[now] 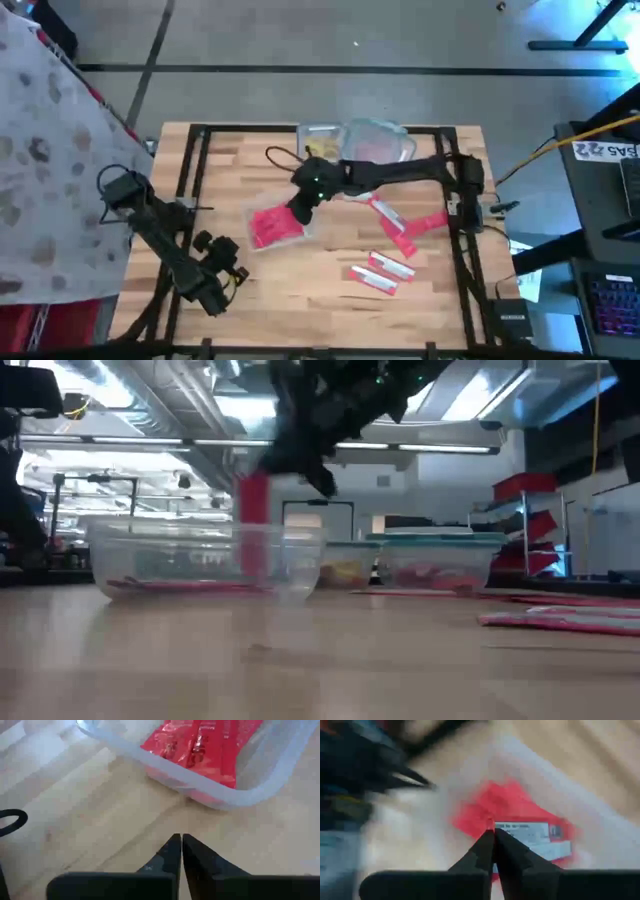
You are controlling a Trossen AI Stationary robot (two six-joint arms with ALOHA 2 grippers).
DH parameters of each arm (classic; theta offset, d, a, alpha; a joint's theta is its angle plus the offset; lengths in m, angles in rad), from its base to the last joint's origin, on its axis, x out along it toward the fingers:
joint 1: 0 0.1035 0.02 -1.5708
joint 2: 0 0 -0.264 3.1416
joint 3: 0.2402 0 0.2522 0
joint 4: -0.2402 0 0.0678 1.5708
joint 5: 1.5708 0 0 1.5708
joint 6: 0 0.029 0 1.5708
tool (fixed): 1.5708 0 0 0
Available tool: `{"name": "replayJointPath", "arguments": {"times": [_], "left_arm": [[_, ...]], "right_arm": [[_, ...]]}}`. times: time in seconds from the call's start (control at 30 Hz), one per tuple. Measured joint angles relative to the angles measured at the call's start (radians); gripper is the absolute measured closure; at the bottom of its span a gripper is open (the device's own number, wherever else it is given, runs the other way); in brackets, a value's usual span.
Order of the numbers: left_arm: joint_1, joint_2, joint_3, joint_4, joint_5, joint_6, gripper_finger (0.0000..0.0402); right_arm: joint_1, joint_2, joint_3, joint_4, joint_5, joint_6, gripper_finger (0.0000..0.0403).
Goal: Sort candy
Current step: Put the pink strip candy into the rectangular transparent bin
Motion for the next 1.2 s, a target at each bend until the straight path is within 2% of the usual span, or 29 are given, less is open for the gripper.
{"name": "replayJointPath", "arguments": {"times": [0.1, 0.27, 0.43, 0.53, 0.63, 0.77, 0.9, 1.03, 1.2], "left_arm": [[0.000, 0.000, 0.000, 0.000, -0.001, 0.000, 0.0402], [0.000, 0.000, 0.000, 0.000, -0.004, 0.000, 0.0402], [0.000, 0.000, 0.000, 0.000, -0.005, 0.000, 0.0402], [0.000, 0.000, 0.000, 0.002, -0.005, 0.000, 0.0402], [0.000, 0.000, 0.000, 0.002, -0.005, 0.001, 0.0402], [0.000, 0.000, 0.000, 0.001, -0.005, 0.002, 0.0402], [0.000, 0.000, 0.000, 0.005, -0.005, 0.001, 0.0402], [0.000, 0.000, 0.000, 0.008, -0.005, 0.001, 0.0402], [0.000, 0.000, 0.000, 0.006, -0.005, 0.003, 0.0402]], "right_arm": [[0.021, 0.016, 0.003, 0.147, -0.031, 0.045, 0.0403], [0.034, 0.093, -0.006, 0.159, -0.021, 0.092, 0.0403], [0.031, 0.218, -0.007, 0.377, -0.093, 0.241, 0.0403], [0.035, 0.249, -0.007, 0.501, -0.127, 0.314, 0.0403], [0.040, 0.251, -0.007, 0.536, -0.127, 0.328, 0.0403], [0.044, 0.251, -0.006, 0.492, -0.119, 0.327, 0.0403], [0.034, 0.251, -0.006, 0.306, -0.045, 0.230, 0.0403], [0.018, 0.251, -0.007, 0.210, 0.035, 0.166, 0.0401], [0.000, 0.247, -0.006, 0.158, 0.057, 0.117, 0.0373]]}}
